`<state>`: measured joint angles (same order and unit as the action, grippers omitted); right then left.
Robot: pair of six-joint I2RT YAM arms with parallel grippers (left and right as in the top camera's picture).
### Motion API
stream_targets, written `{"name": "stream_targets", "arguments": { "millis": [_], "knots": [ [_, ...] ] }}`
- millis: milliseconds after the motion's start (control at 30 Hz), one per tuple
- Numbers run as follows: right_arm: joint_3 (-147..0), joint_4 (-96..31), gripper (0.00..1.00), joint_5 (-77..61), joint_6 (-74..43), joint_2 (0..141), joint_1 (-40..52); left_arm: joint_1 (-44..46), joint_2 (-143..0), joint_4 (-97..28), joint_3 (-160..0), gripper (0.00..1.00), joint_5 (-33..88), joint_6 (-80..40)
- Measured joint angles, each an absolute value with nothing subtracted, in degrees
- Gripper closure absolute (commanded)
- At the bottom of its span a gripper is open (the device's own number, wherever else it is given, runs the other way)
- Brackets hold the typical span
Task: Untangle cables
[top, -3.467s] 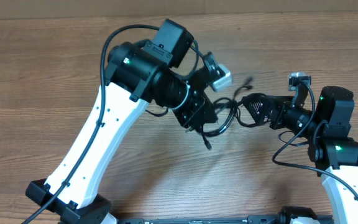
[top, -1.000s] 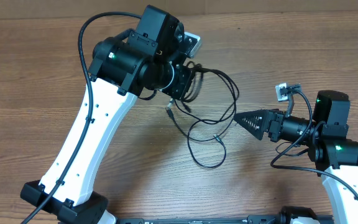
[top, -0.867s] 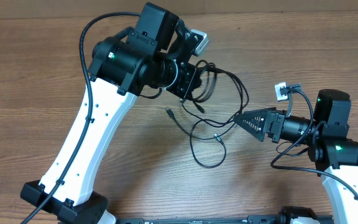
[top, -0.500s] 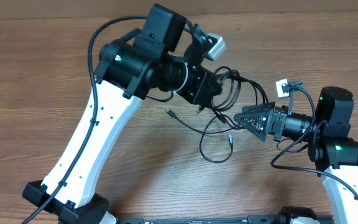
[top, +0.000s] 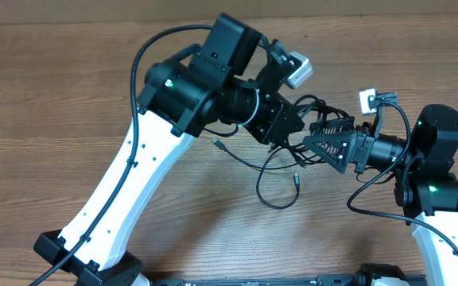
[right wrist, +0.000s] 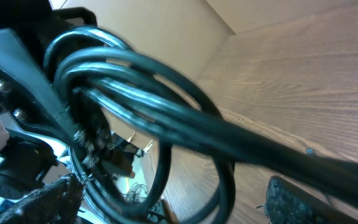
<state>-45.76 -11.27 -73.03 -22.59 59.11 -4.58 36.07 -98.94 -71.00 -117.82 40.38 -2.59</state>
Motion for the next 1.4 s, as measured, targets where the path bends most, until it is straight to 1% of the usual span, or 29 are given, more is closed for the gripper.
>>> {"name": "stream_targets", "arguments": {
  "millis": [33, 67, 167, 267, 300, 333, 400, 433, 467, 533, 600, 633, 767, 833, 900, 1033, 1067, 1100, 1133, 1167, 1200, 1233, 1267, 1300, 1400],
  "knots": [
    [-45.76, -11.16, 0.19, -73.1, -22.63, 59.11, -4.58, 36.64, -98.94, -70.57, -117.82, 0.96, 40.49, -2.59],
    [-45.76, -11.16, 0.3, -73.14, -22.72, 59.11, -4.58, 36.86, -98.94, -70.3, -117.82, 0.96, 40.53, -2.59],
    [-45.74, -11.05, 0.56, -73.34, -22.76, 59.11, -4.56, 37.54, -98.94, -69.78, -117.82, 0.96, 40.56, -2.59],
    [-45.74, -10.98, 0.88, -73.38, -22.87, 59.11, -4.58, 37.52, -98.94, -69.76, -117.82, 0.96, 40.69, -2.59],
    [-45.74, -11.05, 0.95, -73.49, -22.87, 59.11, -4.58, 37.52, -98.94, -69.8, -117.82, 0.95, 40.73, -2.59],
    [-45.74, -11.22, 0.96, -73.43, -23.14, 59.11, -4.6, 37.52, -98.94, -69.8, -117.82, 0.85, 40.77, -2.59],
    [-45.74, -11.16, 0.96, -73.25, -23.44, 59.11, -4.84, 37.52, -98.94, -69.76, -117.82, 0.66, 40.71, -2.28],
    [-45.74, -11.16, 0.96, -73.23, -23.35, 59.16, -4.84, 37.52, -98.94, -69.76, -117.82, 0.51, 40.73, -2.15],
    [-45.74, -11.16, 0.96, -73.25, -23.33, 59.16, -4.84, 37.52, -98.94, -69.58, -117.82, 0.41, 40.73, -2.0],
    [-45.74, -11.18, 0.96, -73.21, -23.29, 59.16, -4.84, 37.52, -98.94, -69.25, -117.82, 0.32, 40.77, -1.83],
    [-45.74, -11.18, 0.97, -73.25, -23.29, 59.16, -4.84, 37.08, -98.89, -68.9, -117.82, 0.15, 40.91, -2.13],
    [-45.74, -11.16, 0.96, -73.23, -23.29, 59.16, -4.84, 36.56, -98.87, -68.84, -117.82, 0.12, 40.99, -2.57],
    [-45.74, -11.16, 0.96, -72.71, -23.27, 59.16, -4.84, 33.01, -97.95, -69.01, -117.82, 0.1, 41.36, -3.99],
    [-45.74, -11.16, 0.96, -71.94, -23.24, 59.16, -4.84, 30.85, -96.86, -69.17, -117.82, 0.11, 41.36, -4.4],
    [-45.74, -11.18, 0.96, -70.98, -23.24, 59.16, -4.84, 28.51, -95.13, -69.45, -117.82, 0.17, 41.34, -4.56],
    [-45.74, -11.25, 0.96, -69.65, -23.24, 59.16, -4.84, 26.89, -91.85, -70.17, -117.82, 0.37, 41.36, -4.89],
    [-45.74, -11.22, 0.96, -69.56, -23.27, 59.16, -4.84, 26.89, -91.33, -70.41, -117.91, 0.41, 41.39, -4.8],
    [-45.74, -11.22, 0.96, -69.45, -23.24, 59.16, -4.84, 26.89, -91.15, -70.67, -118.02, 0.48, 41.39, -4.89],
    [-45.74, -11.25, 0.96, -69.34, -23.24, 59.16, -4.84, 26.89, -91.11, -70.98, -118.1, 0.49, 41.41, -4.89],
    [-45.74, -11.25, 0.96, -69.06, -23.22, 59.16, -4.84, 26.89, -91.09, -71.33, -118.13, 0.49, 41.39, -5.02],
    [-45.74, -11.22, 0.96, -68.86, -23.24, 59.16, -4.84, 26.89, -91.09, -71.81, -118.13, 0.45, 41.36, -4.95],
    [-45.74, -11.27, 0.96, -68.64, -23.24, 59.16, -4.84, 26.89, -91.11, -72.12, -118.13, 0.36, 41.36, -4.99],
    [-45.74, -11.27, 0.96, -68.6, -23.24, 59.16, -4.84, 26.89, -91.11, -72.18, -118.13, 0.32, 41.36, -4.99],
    [-45.74, -11.29, 0.96, -68.58, -23.22, 59.16, -4.84, 26.89, -91.11, -72.2, -118.13, 0.3, 41.34, -4.75],
    [-45.74, -11.4, 0.96, -68.53, -23.27, 59.16, -4.84, 27.0, -91.13, -72.23, -118.13, 0.31, 41.34, -5.43]
  ]
}}
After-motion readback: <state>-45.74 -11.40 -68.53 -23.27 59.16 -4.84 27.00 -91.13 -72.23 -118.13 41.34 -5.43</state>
